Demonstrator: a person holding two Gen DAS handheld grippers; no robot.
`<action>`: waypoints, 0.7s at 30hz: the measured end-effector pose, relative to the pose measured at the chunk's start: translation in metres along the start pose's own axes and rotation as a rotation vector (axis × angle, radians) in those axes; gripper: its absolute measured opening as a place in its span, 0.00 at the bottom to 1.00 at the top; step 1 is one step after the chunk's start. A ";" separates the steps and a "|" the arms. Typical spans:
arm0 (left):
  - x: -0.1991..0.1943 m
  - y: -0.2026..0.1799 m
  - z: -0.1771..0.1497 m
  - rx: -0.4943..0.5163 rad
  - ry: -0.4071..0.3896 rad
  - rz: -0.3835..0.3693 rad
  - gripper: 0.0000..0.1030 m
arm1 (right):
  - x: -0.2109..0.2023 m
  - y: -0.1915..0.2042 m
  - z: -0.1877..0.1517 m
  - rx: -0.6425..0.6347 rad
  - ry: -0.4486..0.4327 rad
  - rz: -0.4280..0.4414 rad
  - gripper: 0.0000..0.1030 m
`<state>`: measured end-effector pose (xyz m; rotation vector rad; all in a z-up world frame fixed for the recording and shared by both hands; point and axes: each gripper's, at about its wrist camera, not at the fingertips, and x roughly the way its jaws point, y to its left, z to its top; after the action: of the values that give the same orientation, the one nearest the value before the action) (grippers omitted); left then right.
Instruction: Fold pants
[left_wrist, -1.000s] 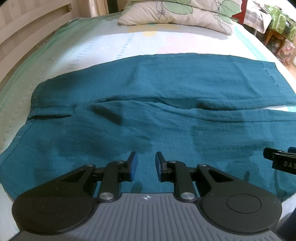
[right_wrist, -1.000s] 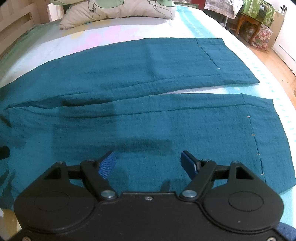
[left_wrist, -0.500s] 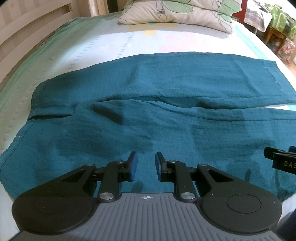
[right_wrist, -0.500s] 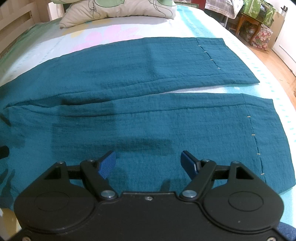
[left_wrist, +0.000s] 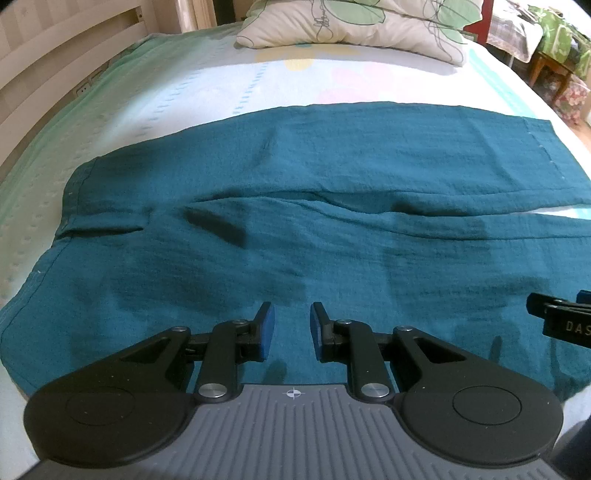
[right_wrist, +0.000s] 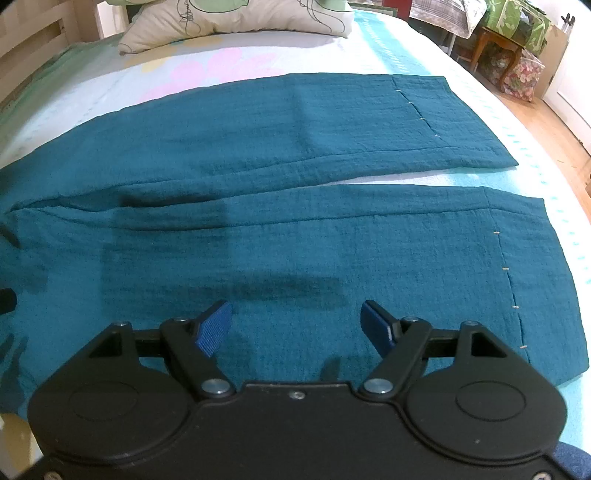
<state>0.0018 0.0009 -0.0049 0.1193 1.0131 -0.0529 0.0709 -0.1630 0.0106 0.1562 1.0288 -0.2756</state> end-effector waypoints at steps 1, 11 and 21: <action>0.000 0.000 0.000 0.000 0.000 0.000 0.20 | 0.000 0.001 0.000 0.000 0.000 0.000 0.75; 0.000 0.000 -0.001 0.000 0.001 0.000 0.20 | 0.000 0.001 0.000 -0.002 0.001 -0.002 0.75; 0.001 0.001 -0.002 0.000 0.002 0.002 0.20 | -0.001 0.002 -0.001 -0.005 0.002 -0.005 0.75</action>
<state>0.0008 0.0025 -0.0064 0.1202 1.0152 -0.0512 0.0704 -0.1612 0.0108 0.1493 1.0315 -0.2769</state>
